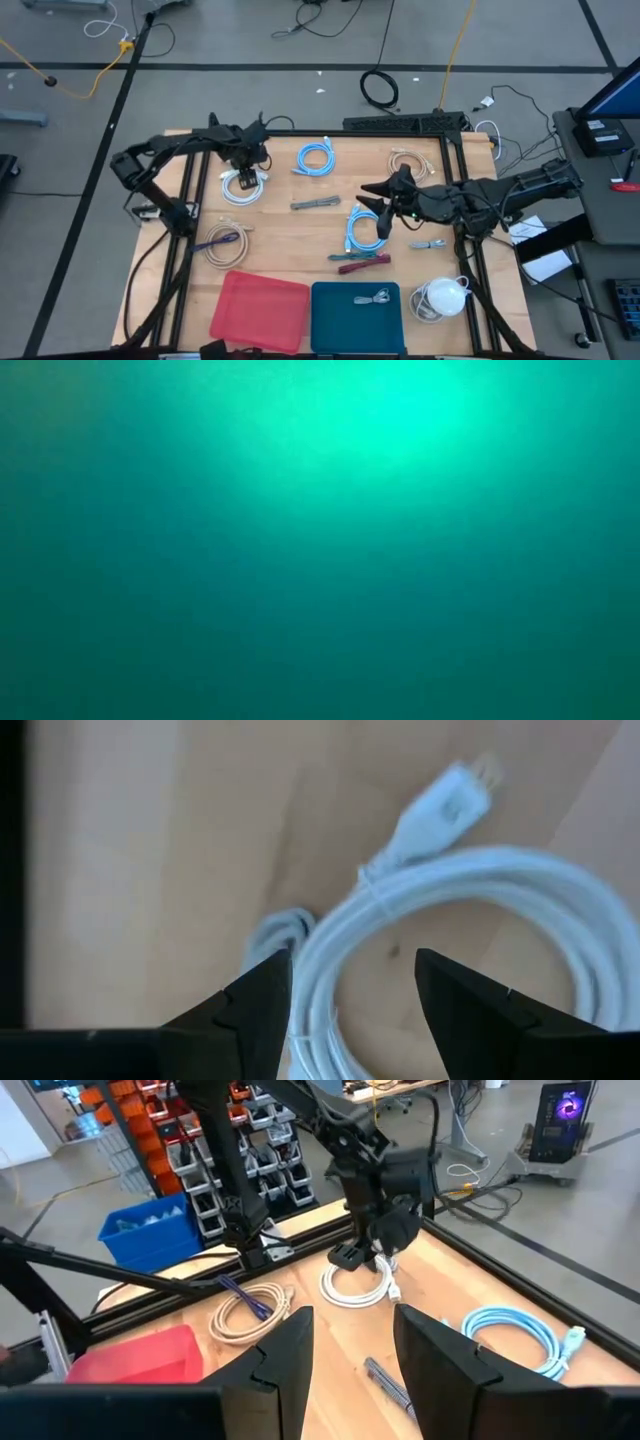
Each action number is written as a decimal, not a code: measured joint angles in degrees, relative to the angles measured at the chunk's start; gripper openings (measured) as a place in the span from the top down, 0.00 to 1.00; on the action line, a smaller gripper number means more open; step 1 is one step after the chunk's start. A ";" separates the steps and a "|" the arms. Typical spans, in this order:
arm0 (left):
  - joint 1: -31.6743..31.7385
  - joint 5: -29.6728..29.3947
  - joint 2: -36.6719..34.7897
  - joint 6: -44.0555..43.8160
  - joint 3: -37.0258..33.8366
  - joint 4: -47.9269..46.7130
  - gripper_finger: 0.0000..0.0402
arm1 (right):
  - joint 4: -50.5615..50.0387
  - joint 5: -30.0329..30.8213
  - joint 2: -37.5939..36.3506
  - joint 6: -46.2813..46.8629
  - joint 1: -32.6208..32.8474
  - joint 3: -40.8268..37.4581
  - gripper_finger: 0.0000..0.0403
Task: Pick & Place USB Port
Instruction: Put the white HDMI cable into the red bin
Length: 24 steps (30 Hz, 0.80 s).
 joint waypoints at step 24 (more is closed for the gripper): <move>-5.70 7.53 -9.46 -21.46 8.27 -13.78 0.91 | 0.42 0.26 -0.02 1.68 -1.39 -1.68 0.67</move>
